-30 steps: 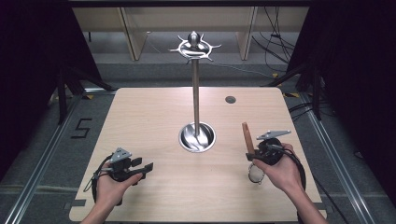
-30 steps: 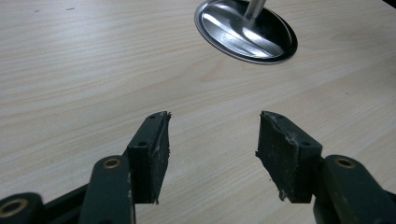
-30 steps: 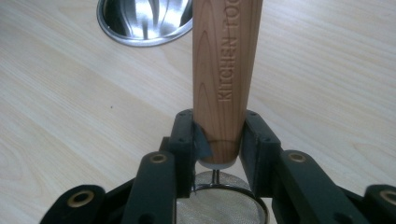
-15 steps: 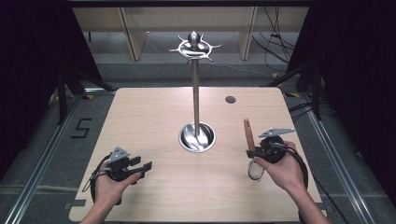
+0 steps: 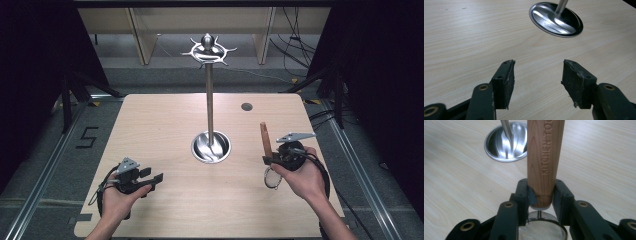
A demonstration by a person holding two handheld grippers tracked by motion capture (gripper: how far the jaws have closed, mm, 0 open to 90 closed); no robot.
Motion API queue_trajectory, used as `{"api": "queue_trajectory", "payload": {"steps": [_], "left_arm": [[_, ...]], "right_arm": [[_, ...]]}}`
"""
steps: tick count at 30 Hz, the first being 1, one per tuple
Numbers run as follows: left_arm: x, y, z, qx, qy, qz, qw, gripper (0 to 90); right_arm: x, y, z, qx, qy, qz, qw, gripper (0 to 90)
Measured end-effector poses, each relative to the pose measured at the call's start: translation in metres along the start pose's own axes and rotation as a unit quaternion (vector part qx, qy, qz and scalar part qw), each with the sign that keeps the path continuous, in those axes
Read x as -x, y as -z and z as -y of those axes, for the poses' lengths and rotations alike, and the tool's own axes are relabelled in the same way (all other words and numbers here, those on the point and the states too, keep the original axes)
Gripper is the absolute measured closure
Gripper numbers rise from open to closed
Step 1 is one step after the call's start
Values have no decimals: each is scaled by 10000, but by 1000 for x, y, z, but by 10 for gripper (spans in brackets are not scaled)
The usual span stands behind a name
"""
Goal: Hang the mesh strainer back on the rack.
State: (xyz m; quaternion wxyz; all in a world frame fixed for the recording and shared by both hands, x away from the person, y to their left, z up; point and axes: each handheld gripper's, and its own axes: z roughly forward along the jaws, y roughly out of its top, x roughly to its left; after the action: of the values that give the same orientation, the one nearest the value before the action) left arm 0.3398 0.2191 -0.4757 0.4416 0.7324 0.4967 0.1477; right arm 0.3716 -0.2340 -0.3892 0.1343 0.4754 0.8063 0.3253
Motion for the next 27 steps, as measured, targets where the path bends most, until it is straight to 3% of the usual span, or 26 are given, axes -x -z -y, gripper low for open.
{"api": "queue_trajectory", "payload": {"steps": [1,2,12,13,14,15,20,23,25,26,27], "left_arm": [[0,0,0,6,7,4,10000,425],[0,0,0,28,11,8,10000,425],[0,-1,0,25,32,15,10000,424],[0,-1,-1,0,37,23,10000,424],[0,-1,0,-13,10,23,10000,424],[0,-1,0,-21,29,32,10000,424],[0,-1,0,-10,21,27,10000,424],[0,-1,0,-14,13,19,10000,424],[0,-1,-1,-3,30,15,10000,424],[0,-1,-1,23,44,15,10000,424],[0,0,-1,15,21,-17,10000,424]], "right_arm": [[-1,-1,-1,125,-20,11,9999,693],[-1,1,-2,31,-14,13,10000,693],[-3,2,-7,151,121,-10,9998,693],[-5,3,-8,93,39,-30,9999,693],[-6,0,-7,284,-29,-5,9996,693],[-5,5,-10,106,82,-28,9999,693],[-7,9,-13,145,3,-47,9999,693],[-8,9,-15,199,26,-9,9998,693],[-8,9,-17,309,170,-40,9994,693],[-10,10,-18,288,57,-6,9996,693],[-10,11,-19,259,94,-27,9996,693]]}}
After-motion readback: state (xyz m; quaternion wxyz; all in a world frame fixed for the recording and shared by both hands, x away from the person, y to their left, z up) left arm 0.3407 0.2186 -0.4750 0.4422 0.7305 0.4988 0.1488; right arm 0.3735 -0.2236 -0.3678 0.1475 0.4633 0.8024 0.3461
